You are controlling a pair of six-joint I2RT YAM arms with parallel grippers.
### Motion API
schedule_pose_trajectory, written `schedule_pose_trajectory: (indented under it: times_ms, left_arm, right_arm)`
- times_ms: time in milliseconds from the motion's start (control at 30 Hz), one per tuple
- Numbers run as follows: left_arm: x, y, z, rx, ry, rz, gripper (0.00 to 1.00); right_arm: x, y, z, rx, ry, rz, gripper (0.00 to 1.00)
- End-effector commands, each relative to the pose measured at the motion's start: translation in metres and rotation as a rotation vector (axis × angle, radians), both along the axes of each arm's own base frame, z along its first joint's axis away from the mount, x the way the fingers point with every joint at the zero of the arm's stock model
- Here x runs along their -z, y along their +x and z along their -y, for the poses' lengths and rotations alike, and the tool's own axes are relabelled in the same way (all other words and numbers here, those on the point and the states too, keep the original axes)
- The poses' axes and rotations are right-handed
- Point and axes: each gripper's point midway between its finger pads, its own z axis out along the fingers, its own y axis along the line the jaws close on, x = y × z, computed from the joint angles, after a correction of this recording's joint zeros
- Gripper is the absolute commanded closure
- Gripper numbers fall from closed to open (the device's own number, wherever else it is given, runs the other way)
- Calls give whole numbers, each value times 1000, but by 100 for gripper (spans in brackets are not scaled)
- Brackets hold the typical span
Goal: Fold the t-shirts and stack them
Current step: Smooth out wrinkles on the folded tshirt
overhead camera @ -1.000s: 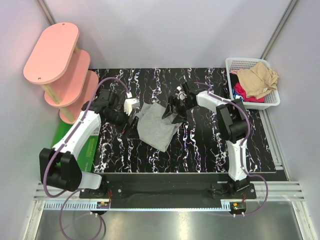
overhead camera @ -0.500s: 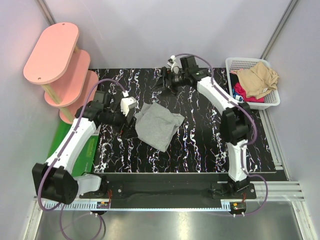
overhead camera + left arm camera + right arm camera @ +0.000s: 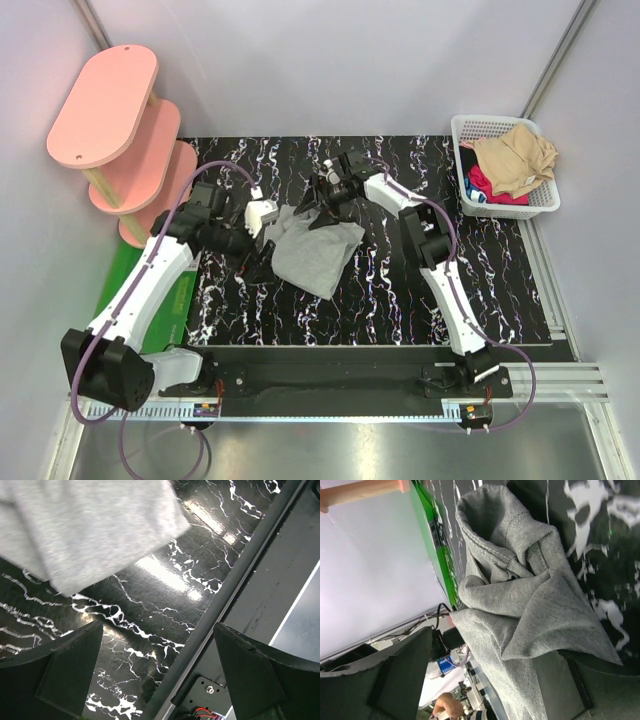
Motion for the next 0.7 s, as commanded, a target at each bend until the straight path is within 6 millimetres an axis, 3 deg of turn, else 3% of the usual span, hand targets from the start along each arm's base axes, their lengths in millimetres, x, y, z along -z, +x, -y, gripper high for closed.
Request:
schedule_pose_trajectory:
  times_ms: [0, 67, 167, 200, 267, 300, 367, 433, 533, 600, 667]
  left_arm:
    - [-4, 0, 12, 59, 8, 19, 1]
    - [1, -4, 17, 93, 37, 15, 1]
    - [7, -5, 31, 150, 75, 18, 1]
    - [9, 0, 34, 153, 88, 27, 1]
    - [7, 5, 44, 173, 79, 35, 1]
    - [12, 13, 50, 165, 75, 30, 1]
    - [15, 22, 57, 146, 60, 32, 1]
    - [22, 38, 66, 111, 38, 44, 1]
    - [45, 57, 71, 55, 52, 38, 1]
    - [66, 62, 73, 52, 80, -19, 1]
    - [75, 65, 76, 51, 86, -59, 1]
  right_arm:
    - [-7, 10, -12, -21, 48, 31, 14]
    - [-10, 9, -11, -32, 47, 49, 14]
    - [-49, 12, -5, -34, 37, 173, 9]
    - [-74, 17, 3, -9, 25, 232, 9]
    - [-91, 21, 16, 17, 0, 299, 7]
    - [-96, 28, 34, 71, -52, 332, 7]
    - [-92, 36, 54, 111, -102, 357, 6]
    - [-72, 41, 76, 151, -137, 305, 6]
    - [-37, 33, 86, 141, -169, 232, 7]
    - [-8, 27, 91, 128, -210, 200, 8]
    - [14, 24, 99, 131, -247, 169, 8]
